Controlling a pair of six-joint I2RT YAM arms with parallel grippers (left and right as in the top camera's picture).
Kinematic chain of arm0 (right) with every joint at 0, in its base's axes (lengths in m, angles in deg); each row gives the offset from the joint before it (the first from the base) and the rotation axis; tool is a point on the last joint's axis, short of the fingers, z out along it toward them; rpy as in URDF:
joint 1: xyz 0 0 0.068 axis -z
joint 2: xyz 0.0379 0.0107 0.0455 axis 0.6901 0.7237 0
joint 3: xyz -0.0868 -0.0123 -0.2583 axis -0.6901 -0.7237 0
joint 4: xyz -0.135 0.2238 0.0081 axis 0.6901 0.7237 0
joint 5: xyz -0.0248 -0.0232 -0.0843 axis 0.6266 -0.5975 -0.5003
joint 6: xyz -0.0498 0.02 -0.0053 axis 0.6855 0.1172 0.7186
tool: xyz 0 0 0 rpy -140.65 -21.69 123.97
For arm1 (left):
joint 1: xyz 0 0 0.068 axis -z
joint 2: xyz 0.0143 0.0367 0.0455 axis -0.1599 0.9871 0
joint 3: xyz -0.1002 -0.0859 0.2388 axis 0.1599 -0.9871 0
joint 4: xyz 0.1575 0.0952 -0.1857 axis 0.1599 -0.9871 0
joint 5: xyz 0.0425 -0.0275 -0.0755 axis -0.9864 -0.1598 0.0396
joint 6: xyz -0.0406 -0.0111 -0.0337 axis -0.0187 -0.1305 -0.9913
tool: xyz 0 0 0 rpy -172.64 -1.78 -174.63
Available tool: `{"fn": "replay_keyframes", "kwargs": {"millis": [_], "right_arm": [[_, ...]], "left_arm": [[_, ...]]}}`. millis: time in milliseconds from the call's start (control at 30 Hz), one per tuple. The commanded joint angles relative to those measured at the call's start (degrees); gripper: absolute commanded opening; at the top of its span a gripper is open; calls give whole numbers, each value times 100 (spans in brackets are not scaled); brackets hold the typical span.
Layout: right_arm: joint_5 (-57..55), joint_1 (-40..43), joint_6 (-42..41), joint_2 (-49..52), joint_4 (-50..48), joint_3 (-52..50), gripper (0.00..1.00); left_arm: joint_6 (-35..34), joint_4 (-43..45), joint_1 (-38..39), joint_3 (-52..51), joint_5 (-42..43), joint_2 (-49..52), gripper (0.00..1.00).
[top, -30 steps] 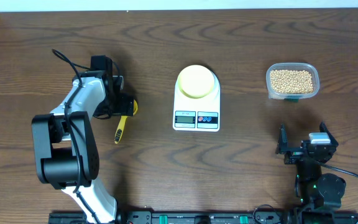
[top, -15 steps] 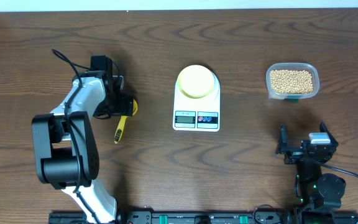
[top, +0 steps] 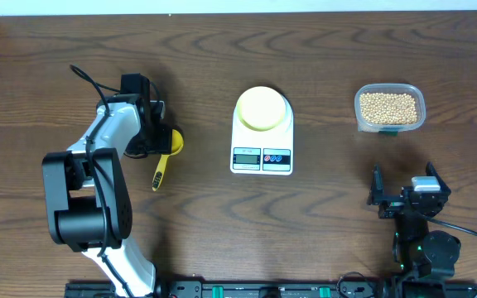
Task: Scoop item into bowl and weigh 50g on scale
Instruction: 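Close the left gripper on the yellow scoop rim, then lift the yellow scoop with the left gripper and rotate it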
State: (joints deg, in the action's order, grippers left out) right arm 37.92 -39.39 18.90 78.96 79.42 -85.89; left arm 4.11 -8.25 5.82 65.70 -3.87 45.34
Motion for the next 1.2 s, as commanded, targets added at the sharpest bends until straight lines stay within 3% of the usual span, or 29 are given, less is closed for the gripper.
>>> {"fn": "replay_keyframes", "kwargs": {"millis": [0,233,833,1000,1167], "right_arm": [[-66,-22,-66,-46,26,-7,99],[-66,-22,-66,-46,26,-7,99],[-66,-22,-66,-46,26,-7,99],[-66,-22,-66,-46,26,-7,99],[-63,-22,-66,-46,26,-7,99]], "left_arm": [[59,11,-20,-50,46,52,53],[59,11,-20,-50,46,52,41],[57,26,-20,-50,46,52,22],[57,26,-20,-50,48,52,8],[57,26,-20,-50,48,52,8]]}}
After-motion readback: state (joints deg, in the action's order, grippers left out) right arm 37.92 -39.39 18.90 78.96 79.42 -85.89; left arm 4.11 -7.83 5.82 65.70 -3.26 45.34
